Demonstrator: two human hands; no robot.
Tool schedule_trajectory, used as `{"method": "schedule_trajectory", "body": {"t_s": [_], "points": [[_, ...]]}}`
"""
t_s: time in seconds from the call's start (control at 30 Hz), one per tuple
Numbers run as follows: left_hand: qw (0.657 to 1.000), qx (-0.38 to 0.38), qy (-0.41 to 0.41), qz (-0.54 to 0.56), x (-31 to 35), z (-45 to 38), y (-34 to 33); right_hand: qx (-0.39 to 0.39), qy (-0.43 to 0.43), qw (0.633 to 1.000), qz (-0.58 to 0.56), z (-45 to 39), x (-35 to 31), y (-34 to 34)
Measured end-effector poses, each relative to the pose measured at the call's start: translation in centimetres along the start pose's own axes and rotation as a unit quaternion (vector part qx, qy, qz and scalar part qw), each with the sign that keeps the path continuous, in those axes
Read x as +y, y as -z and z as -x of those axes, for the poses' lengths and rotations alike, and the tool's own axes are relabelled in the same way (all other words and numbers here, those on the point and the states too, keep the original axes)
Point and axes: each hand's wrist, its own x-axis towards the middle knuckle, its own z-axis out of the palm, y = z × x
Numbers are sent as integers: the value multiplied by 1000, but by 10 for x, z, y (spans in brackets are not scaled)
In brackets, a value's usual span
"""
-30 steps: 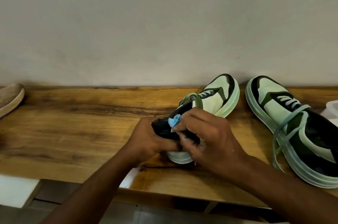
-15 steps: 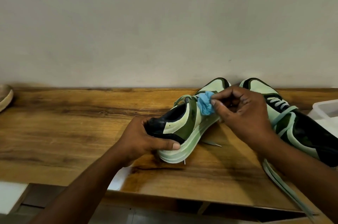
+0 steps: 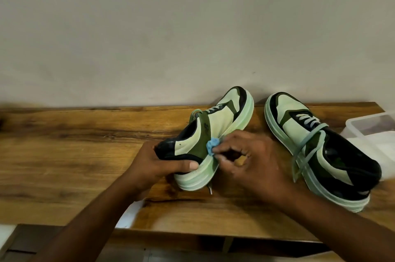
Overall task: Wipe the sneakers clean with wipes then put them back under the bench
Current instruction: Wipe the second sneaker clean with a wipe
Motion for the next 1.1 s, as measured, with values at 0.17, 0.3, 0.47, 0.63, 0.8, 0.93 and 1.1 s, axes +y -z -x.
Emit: {"method": "schedule_trajectory", "body": {"t_s": [0.17,0.3,0.47,0.63,0.8,0.93,1.1], "points": [[1000,-23,9,3,-1,-3,10,-44,53,998,4,6,-5,-5],[999,-42,14,-9,1,-4,10,68,-12,995,70,-14,29,13],[1000,-27,3,-2,-1,-3,7,98,-45,992,61,-10,24,7],[1000,-7,9,13,-3,-3,10,14,60,998,15,6,-3,-13],[1000,-18,12,13,0,-3,7,99,-68,990,69,-12,33,4],[1000,-7,11,17,1,-2,4,64,-5,997,46,0,8,-9],[1000,7,12,-2,2,-2,3,-50,103,993,5,14,-20,-16]]}}
